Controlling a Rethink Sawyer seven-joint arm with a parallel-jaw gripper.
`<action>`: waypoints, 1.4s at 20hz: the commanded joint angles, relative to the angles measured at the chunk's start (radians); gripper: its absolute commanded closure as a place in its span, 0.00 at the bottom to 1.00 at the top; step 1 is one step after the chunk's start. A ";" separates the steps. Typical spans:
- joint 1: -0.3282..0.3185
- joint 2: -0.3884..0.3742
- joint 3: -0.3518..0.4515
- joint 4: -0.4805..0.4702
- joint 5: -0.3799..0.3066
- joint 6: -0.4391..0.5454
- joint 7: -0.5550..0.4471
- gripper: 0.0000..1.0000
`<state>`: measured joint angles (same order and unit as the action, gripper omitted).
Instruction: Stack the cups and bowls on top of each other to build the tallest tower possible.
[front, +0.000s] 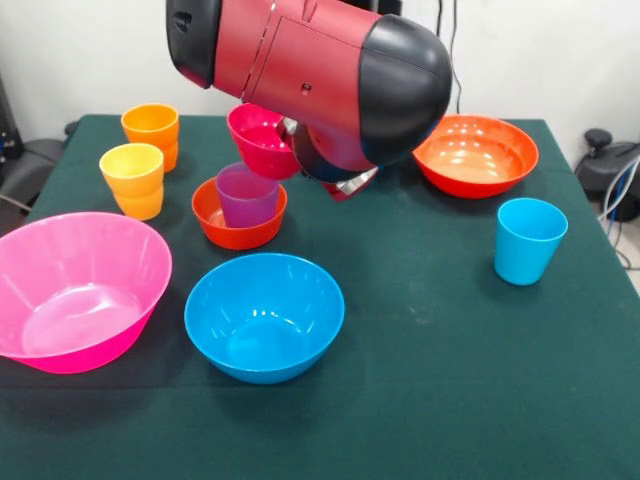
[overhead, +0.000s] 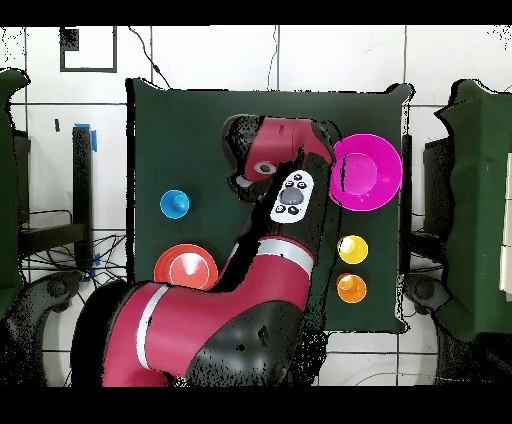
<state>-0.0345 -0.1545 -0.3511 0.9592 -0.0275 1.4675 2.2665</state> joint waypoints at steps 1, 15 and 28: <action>0.030 -0.104 0.021 0.157 -0.158 -0.429 -0.018 1.00; 0.017 -0.073 0.021 0.053 -0.176 -0.450 -0.046 1.00; 0.077 -0.136 0.020 0.180 -0.076 -0.193 0.073 1.00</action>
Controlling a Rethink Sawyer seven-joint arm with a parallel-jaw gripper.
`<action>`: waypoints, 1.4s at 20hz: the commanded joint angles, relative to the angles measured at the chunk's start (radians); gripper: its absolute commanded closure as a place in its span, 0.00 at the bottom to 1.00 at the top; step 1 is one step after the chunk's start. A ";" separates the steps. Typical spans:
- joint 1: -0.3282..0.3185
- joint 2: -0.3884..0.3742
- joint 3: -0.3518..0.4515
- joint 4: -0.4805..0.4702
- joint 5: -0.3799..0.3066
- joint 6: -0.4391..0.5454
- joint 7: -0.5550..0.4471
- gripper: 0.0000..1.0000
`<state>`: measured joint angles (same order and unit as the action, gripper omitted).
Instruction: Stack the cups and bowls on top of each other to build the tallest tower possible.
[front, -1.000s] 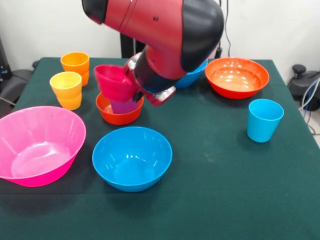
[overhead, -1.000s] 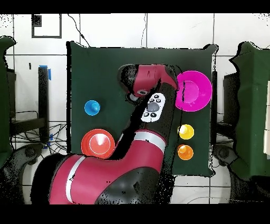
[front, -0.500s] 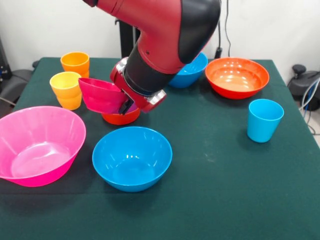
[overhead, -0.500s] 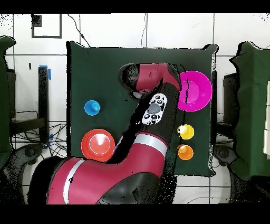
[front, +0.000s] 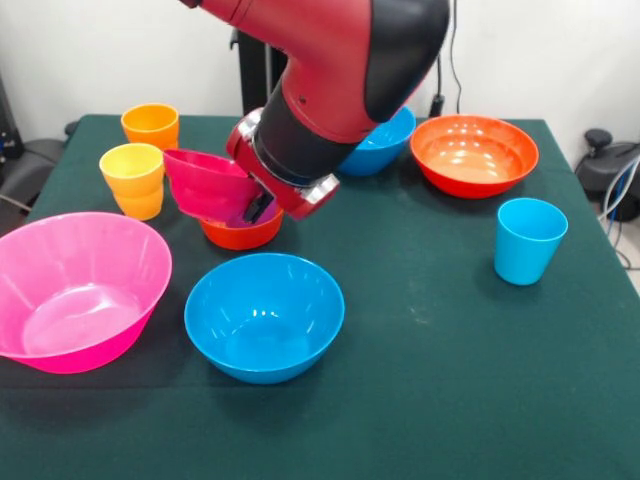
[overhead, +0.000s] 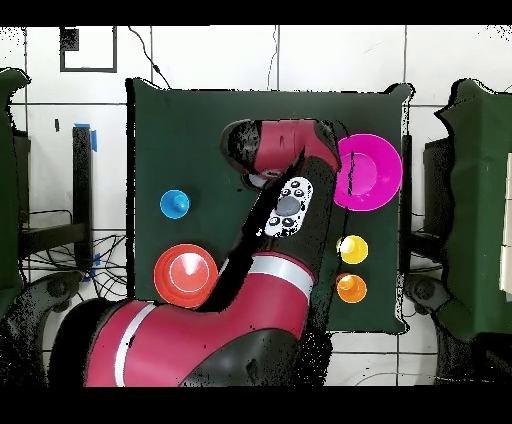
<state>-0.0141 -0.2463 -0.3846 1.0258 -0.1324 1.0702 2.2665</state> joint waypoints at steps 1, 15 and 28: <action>0.062 -0.050 0.051 0.125 0.038 0.237 0.086 1.00; 0.078 0.002 0.073 0.195 0.014 0.129 0.102 1.00; 0.063 0.074 0.056 0.212 -0.028 -0.122 0.090 1.00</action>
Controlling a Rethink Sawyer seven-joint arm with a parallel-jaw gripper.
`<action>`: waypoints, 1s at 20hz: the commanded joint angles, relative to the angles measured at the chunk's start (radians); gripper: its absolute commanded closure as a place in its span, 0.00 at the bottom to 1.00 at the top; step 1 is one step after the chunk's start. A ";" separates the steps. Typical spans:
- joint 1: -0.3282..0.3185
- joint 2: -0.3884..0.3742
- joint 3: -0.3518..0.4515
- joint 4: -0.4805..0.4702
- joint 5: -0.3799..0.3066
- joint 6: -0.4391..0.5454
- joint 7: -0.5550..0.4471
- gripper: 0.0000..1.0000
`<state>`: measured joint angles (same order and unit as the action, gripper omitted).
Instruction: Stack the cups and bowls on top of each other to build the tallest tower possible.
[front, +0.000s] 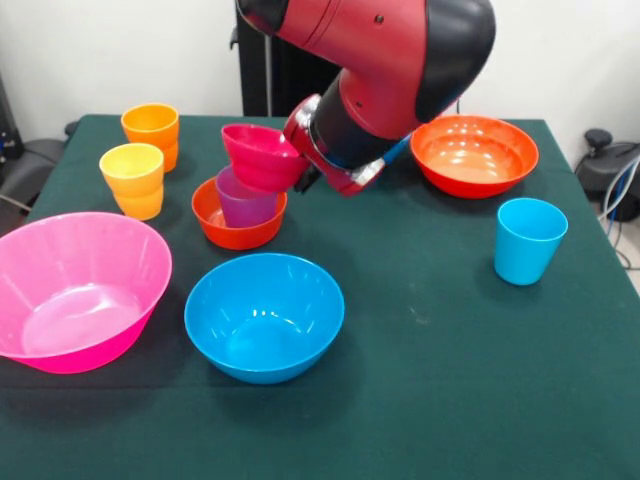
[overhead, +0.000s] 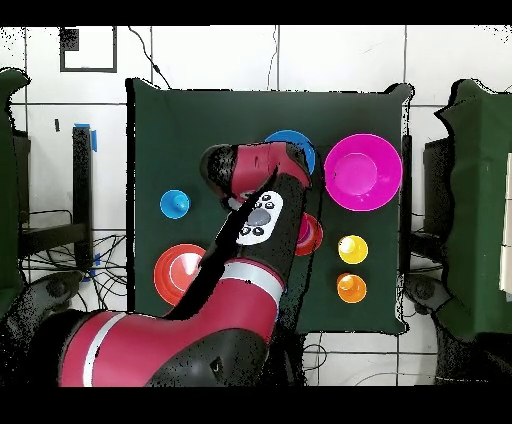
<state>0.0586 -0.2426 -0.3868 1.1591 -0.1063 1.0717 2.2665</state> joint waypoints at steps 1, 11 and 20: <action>-0.009 0.072 0.054 0.084 -0.053 -0.133 0.092 1.00; -0.020 0.093 0.038 0.080 -0.047 -0.179 0.075 1.00; -0.010 0.094 0.027 0.086 -0.025 -0.145 0.094 1.00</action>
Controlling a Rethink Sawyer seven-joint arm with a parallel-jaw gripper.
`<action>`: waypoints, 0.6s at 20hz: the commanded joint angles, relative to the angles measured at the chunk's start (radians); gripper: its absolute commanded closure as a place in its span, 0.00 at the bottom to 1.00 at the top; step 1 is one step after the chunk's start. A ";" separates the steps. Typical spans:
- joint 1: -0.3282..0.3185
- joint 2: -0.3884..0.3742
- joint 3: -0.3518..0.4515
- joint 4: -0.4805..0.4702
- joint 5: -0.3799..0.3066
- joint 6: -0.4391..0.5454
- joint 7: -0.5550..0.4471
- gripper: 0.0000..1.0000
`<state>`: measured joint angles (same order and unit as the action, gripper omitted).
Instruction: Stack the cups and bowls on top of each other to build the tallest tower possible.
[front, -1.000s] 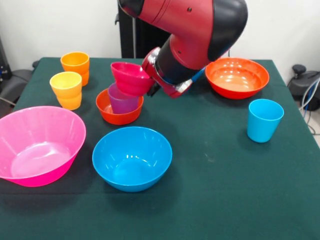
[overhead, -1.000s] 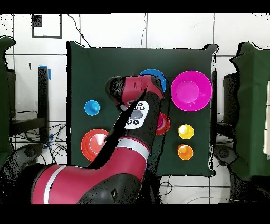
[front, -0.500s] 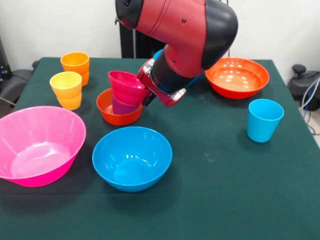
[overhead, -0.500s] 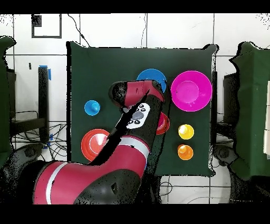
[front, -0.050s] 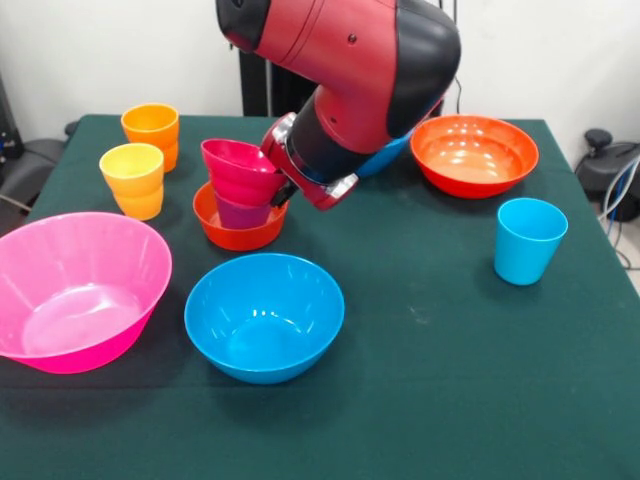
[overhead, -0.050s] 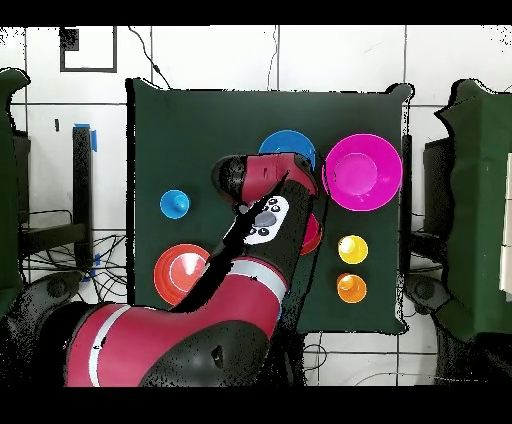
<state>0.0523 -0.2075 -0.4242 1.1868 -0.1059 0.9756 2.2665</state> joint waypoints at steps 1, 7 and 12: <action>-0.002 0.059 0.064 0.063 -0.023 -0.045 0.098 1.00; -0.007 0.068 0.072 0.063 -0.007 0.001 0.098 1.00; -0.010 0.069 0.084 0.079 0.005 0.050 0.086 1.00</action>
<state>0.0524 -0.2074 -0.4258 1.1901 -0.1059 0.9758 2.2665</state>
